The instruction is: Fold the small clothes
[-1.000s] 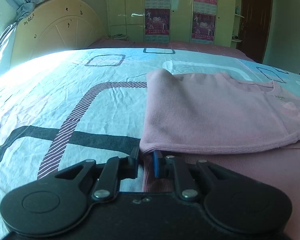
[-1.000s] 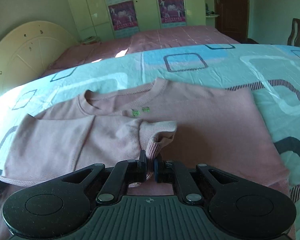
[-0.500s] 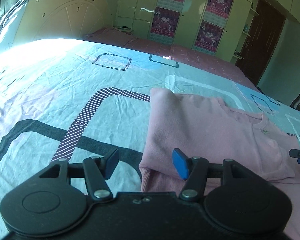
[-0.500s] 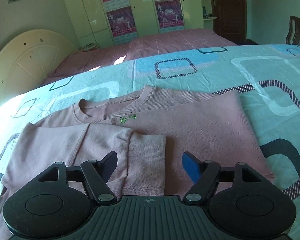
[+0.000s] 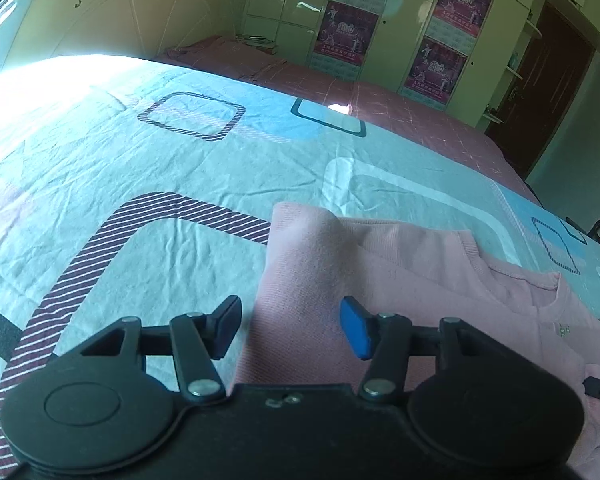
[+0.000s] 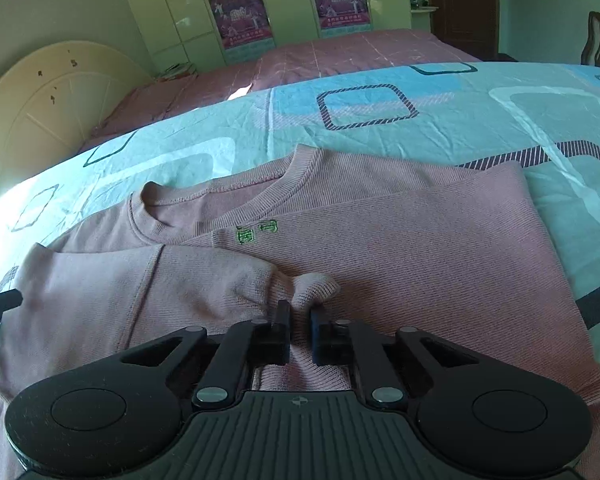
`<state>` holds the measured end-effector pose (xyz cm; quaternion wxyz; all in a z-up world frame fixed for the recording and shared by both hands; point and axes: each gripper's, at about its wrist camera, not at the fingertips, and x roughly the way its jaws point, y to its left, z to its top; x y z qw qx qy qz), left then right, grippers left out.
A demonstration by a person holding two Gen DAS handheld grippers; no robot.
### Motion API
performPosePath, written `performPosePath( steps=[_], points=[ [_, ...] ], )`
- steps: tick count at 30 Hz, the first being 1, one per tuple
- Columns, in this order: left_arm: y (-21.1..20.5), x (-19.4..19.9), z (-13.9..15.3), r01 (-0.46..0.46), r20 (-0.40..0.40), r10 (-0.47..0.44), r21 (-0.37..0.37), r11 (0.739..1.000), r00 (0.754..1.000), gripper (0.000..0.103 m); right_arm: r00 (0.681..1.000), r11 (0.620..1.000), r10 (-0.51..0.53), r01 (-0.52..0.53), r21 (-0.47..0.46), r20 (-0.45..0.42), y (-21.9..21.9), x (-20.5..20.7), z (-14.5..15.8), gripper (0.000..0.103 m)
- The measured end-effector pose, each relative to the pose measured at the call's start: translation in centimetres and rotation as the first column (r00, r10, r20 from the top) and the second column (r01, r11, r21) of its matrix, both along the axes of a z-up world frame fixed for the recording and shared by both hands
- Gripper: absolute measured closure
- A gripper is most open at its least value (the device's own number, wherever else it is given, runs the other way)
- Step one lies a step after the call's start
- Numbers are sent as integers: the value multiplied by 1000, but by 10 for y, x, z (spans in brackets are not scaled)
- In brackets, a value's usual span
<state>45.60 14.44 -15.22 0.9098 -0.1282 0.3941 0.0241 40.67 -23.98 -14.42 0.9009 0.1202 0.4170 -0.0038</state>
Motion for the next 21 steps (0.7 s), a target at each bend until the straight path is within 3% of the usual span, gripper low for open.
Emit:
performPosePath(
  steps=[5, 7, 9, 14, 15, 16, 17, 18, 21],
  points=[
    [5, 8, -9, -20, 0, 20, 11, 1000, 1000, 50, 992, 992, -20, 36, -122, 128, 0, -8, 23, 96],
    [5, 9, -9, -31, 4, 31, 12, 999, 1000, 49, 997, 985, -46, 55, -165, 59, -5, -1, 9, 103],
    [7, 10, -8, -49, 7, 49, 5, 999, 999, 49, 999, 990, -40, 35, -135, -30, -11, 5, -7, 103],
    [13, 14, 0, -89, 35, 90, -13, 996, 995, 49, 997, 991, -51, 58, -121, 57, -16, -1, 9, 102],
    [14, 15, 0, -93, 38, 93, -15, 996, 995, 49, 997, 991, -57, 63, -114, 61, -17, 0, 11, 92],
    [16, 16, 1, -96, 37, 97, -21, 995, 995, 49, 997, 993, -56, 61, -96, 57, -19, 3, 10, 61],
    [16, 17, 1, -96, 34, 97, -23, 995, 995, 49, 997, 995, -59, 64, -82, 55, -20, 4, 8, 48],
    [16, 17, 1, -93, 33, 93, -21, 995, 995, 49, 997, 996, -58, 61, -71, 46, -20, 7, 6, 41],
    [12, 16, 0, -71, 33, 71, 1, 997, 997, 49, 999, 998, -52, 53, -46, 8, -18, 14, -5, 42]
  ],
)
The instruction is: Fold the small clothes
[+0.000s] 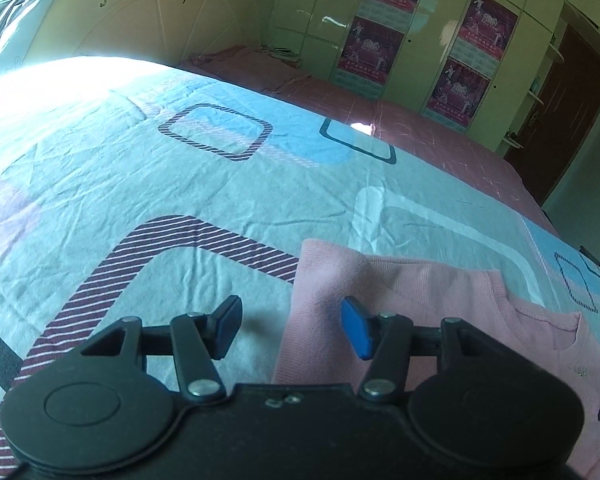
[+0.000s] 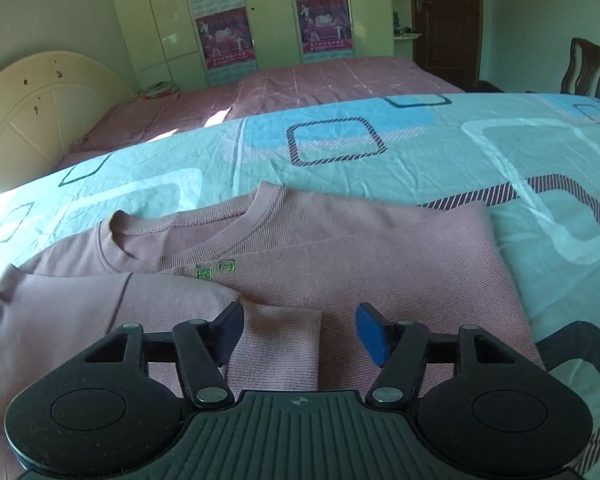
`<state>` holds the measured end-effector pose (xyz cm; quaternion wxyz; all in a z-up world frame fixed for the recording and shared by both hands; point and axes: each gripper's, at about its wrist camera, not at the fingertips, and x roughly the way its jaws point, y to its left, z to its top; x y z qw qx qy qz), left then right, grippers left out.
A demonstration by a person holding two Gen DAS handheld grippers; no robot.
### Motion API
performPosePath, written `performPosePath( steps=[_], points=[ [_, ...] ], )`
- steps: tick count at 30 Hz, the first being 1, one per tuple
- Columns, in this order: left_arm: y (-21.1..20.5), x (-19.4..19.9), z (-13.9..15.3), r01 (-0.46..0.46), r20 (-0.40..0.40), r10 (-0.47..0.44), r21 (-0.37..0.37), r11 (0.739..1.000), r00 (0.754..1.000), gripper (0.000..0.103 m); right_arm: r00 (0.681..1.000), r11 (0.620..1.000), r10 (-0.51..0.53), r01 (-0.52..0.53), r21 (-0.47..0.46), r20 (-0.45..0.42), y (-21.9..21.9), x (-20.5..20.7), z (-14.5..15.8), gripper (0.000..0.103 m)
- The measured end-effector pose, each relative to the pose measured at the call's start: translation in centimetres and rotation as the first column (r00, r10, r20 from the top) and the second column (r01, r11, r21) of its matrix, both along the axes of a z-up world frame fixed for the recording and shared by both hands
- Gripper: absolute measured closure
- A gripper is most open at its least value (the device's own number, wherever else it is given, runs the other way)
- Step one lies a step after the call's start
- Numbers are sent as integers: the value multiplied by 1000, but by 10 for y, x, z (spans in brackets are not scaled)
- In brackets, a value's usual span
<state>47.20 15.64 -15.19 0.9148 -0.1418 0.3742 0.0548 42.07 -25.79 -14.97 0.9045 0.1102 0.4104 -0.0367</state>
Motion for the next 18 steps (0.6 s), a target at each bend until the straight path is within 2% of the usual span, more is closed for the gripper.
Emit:
performPosePath(
  steps=[1, 3, 4, 5, 6, 8, 13, 15, 18],
  points=[
    [-1, 0, -1, 6, -2, -6, 6, 1000, 1000, 49, 1000, 1000, 0, 0, 11, -12, 1, 1, -4, 53],
    [-3, 0, -2, 14, -6, -14, 9, 1000, 1000, 49, 1000, 1000, 10, -10, 27, -13, 4, 2, -5, 67],
    [-4, 1, -3, 17, -8, -17, 10, 1000, 1000, 49, 1000, 999, 24, -23, 31, -16, 6, 2, -4, 83],
    [-5, 1, -3, 18, -9, -18, 12, 1000, 1000, 49, 999, 998, 42, -41, 45, -24, 8, 2, -4, 92],
    [-6, 1, -4, 18, -9, -18, 13, 1000, 1000, 49, 999, 998, 45, -44, 50, -28, 11, 2, -3, 97],
    [-8, 1, -4, 22, -6, -22, 13, 1000, 1000, 49, 998, 997, 55, -54, 47, -10, 13, -1, 1, 97],
    [-13, 4, -5, 34, -3, -34, 29, 999, 999, 49, 992, 1000, -5, 7, -13, 125, 8, -20, 25, 98],
    [-11, 6, -10, 22, -13, -22, 32, 999, 1000, 49, 996, 998, -16, 21, -59, 86, 6, -16, 17, 98],
    [-11, 7, -13, 20, -8, -20, 45, 999, 1000, 49, 999, 1000, 5, -5, -10, -32, 0, -5, -4, 97]
  ],
)
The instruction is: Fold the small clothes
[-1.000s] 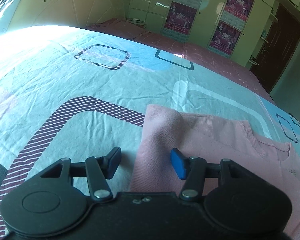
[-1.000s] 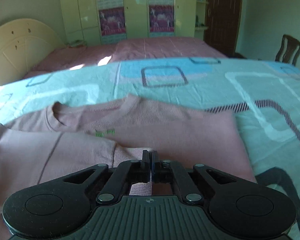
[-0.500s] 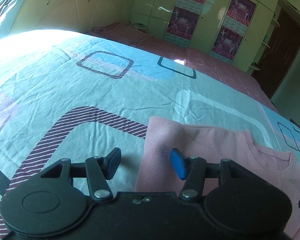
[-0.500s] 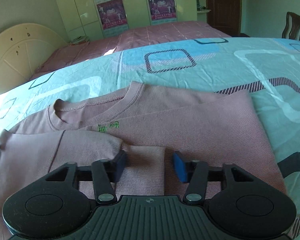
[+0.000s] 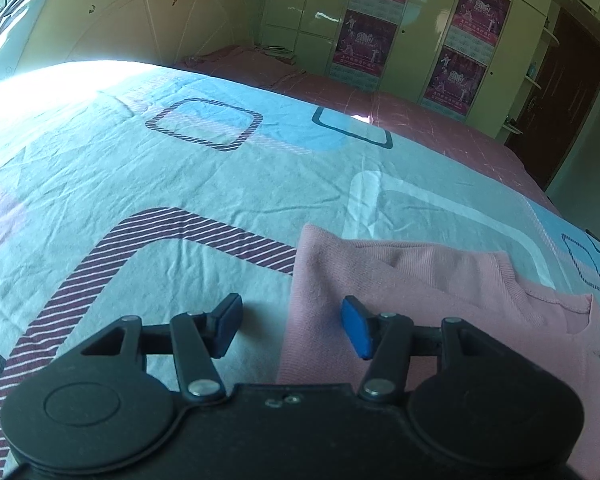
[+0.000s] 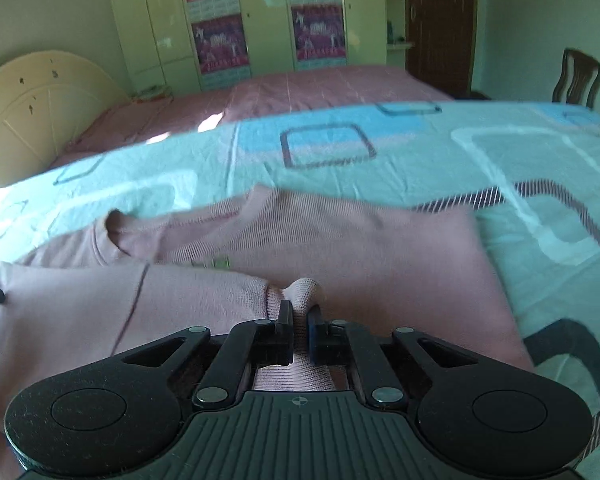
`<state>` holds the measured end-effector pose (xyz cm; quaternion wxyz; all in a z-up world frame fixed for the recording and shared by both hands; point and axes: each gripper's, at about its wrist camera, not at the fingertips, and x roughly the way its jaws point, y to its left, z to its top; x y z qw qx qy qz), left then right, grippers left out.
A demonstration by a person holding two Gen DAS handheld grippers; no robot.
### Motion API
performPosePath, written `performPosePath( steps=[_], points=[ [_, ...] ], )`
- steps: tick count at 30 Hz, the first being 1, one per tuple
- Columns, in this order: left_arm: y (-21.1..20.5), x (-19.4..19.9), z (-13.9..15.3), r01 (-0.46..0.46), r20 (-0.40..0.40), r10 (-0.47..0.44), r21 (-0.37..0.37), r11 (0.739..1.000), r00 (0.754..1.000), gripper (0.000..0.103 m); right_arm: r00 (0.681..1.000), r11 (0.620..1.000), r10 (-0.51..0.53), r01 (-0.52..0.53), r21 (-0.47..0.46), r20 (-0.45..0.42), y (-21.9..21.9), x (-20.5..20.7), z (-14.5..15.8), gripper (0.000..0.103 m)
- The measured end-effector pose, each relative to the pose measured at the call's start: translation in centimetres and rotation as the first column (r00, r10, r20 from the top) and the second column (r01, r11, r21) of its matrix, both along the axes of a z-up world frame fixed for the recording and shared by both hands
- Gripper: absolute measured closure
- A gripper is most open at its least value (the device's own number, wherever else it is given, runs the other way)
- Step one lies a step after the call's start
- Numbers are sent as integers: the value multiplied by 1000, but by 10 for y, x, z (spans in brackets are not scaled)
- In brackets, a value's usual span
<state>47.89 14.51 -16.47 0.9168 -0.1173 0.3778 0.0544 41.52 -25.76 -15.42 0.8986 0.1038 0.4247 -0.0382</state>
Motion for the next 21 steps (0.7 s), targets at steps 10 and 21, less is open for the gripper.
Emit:
performPosePath(
  steps=[10, 21],
  points=[
    [-3, -4, 8, 7, -18, -7, 22, 1000, 1000, 49, 996, 1000, -16, 15, 14, 87, 2, -12, 23, 85],
    [-48, -41, 38, 131, 25, -133, 72, 989, 991, 42, 990, 999, 34, -32, -17, 139, 24, -22, 45, 60]
  ],
)
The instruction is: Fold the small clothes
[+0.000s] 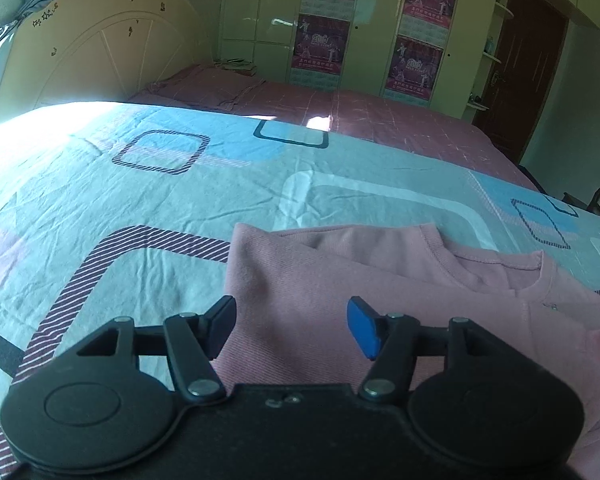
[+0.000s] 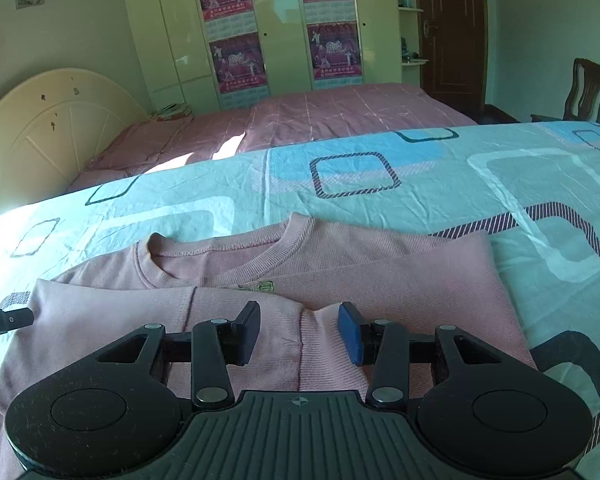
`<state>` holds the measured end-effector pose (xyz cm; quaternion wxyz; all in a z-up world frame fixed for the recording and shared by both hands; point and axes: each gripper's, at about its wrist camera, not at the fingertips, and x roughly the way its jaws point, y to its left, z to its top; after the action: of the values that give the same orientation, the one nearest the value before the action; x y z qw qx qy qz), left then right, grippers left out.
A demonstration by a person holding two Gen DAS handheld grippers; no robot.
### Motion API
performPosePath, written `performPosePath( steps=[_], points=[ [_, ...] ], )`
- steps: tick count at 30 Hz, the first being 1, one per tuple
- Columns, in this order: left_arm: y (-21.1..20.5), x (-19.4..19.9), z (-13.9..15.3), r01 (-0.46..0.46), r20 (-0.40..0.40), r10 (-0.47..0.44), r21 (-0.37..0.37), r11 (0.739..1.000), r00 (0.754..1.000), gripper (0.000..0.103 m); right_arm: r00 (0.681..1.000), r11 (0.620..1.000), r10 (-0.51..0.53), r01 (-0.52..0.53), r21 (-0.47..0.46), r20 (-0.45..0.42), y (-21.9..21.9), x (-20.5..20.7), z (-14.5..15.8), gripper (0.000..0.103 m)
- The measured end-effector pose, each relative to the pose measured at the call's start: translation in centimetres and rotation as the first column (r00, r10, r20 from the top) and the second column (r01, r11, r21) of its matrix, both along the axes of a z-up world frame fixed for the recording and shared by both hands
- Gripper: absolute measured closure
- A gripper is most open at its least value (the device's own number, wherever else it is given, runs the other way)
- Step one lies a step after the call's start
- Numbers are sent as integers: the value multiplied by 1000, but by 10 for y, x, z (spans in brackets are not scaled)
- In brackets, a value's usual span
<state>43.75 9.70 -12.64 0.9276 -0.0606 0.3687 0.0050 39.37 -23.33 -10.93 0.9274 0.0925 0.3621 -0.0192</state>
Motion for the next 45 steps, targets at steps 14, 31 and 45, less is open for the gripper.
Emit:
performPosePath(
  steps=[14, 31, 45],
  points=[
    [-48, -42, -31, 134, -93, -128, 59, 989, 987, 40, 985, 987, 88, -107, -121, -151, 7, -26, -40, 60],
    [-88, -96, -18, 194, -113, -190, 21, 981, 975, 39, 962, 967, 250, -254, -26, -110, 40, -68, -18, 50],
    [-112, -114, -30, 179, -142, -165, 99, 979, 976, 36, 941, 958, 276, -286, -23, -197, 25, -87, -41, 69]
  ],
)
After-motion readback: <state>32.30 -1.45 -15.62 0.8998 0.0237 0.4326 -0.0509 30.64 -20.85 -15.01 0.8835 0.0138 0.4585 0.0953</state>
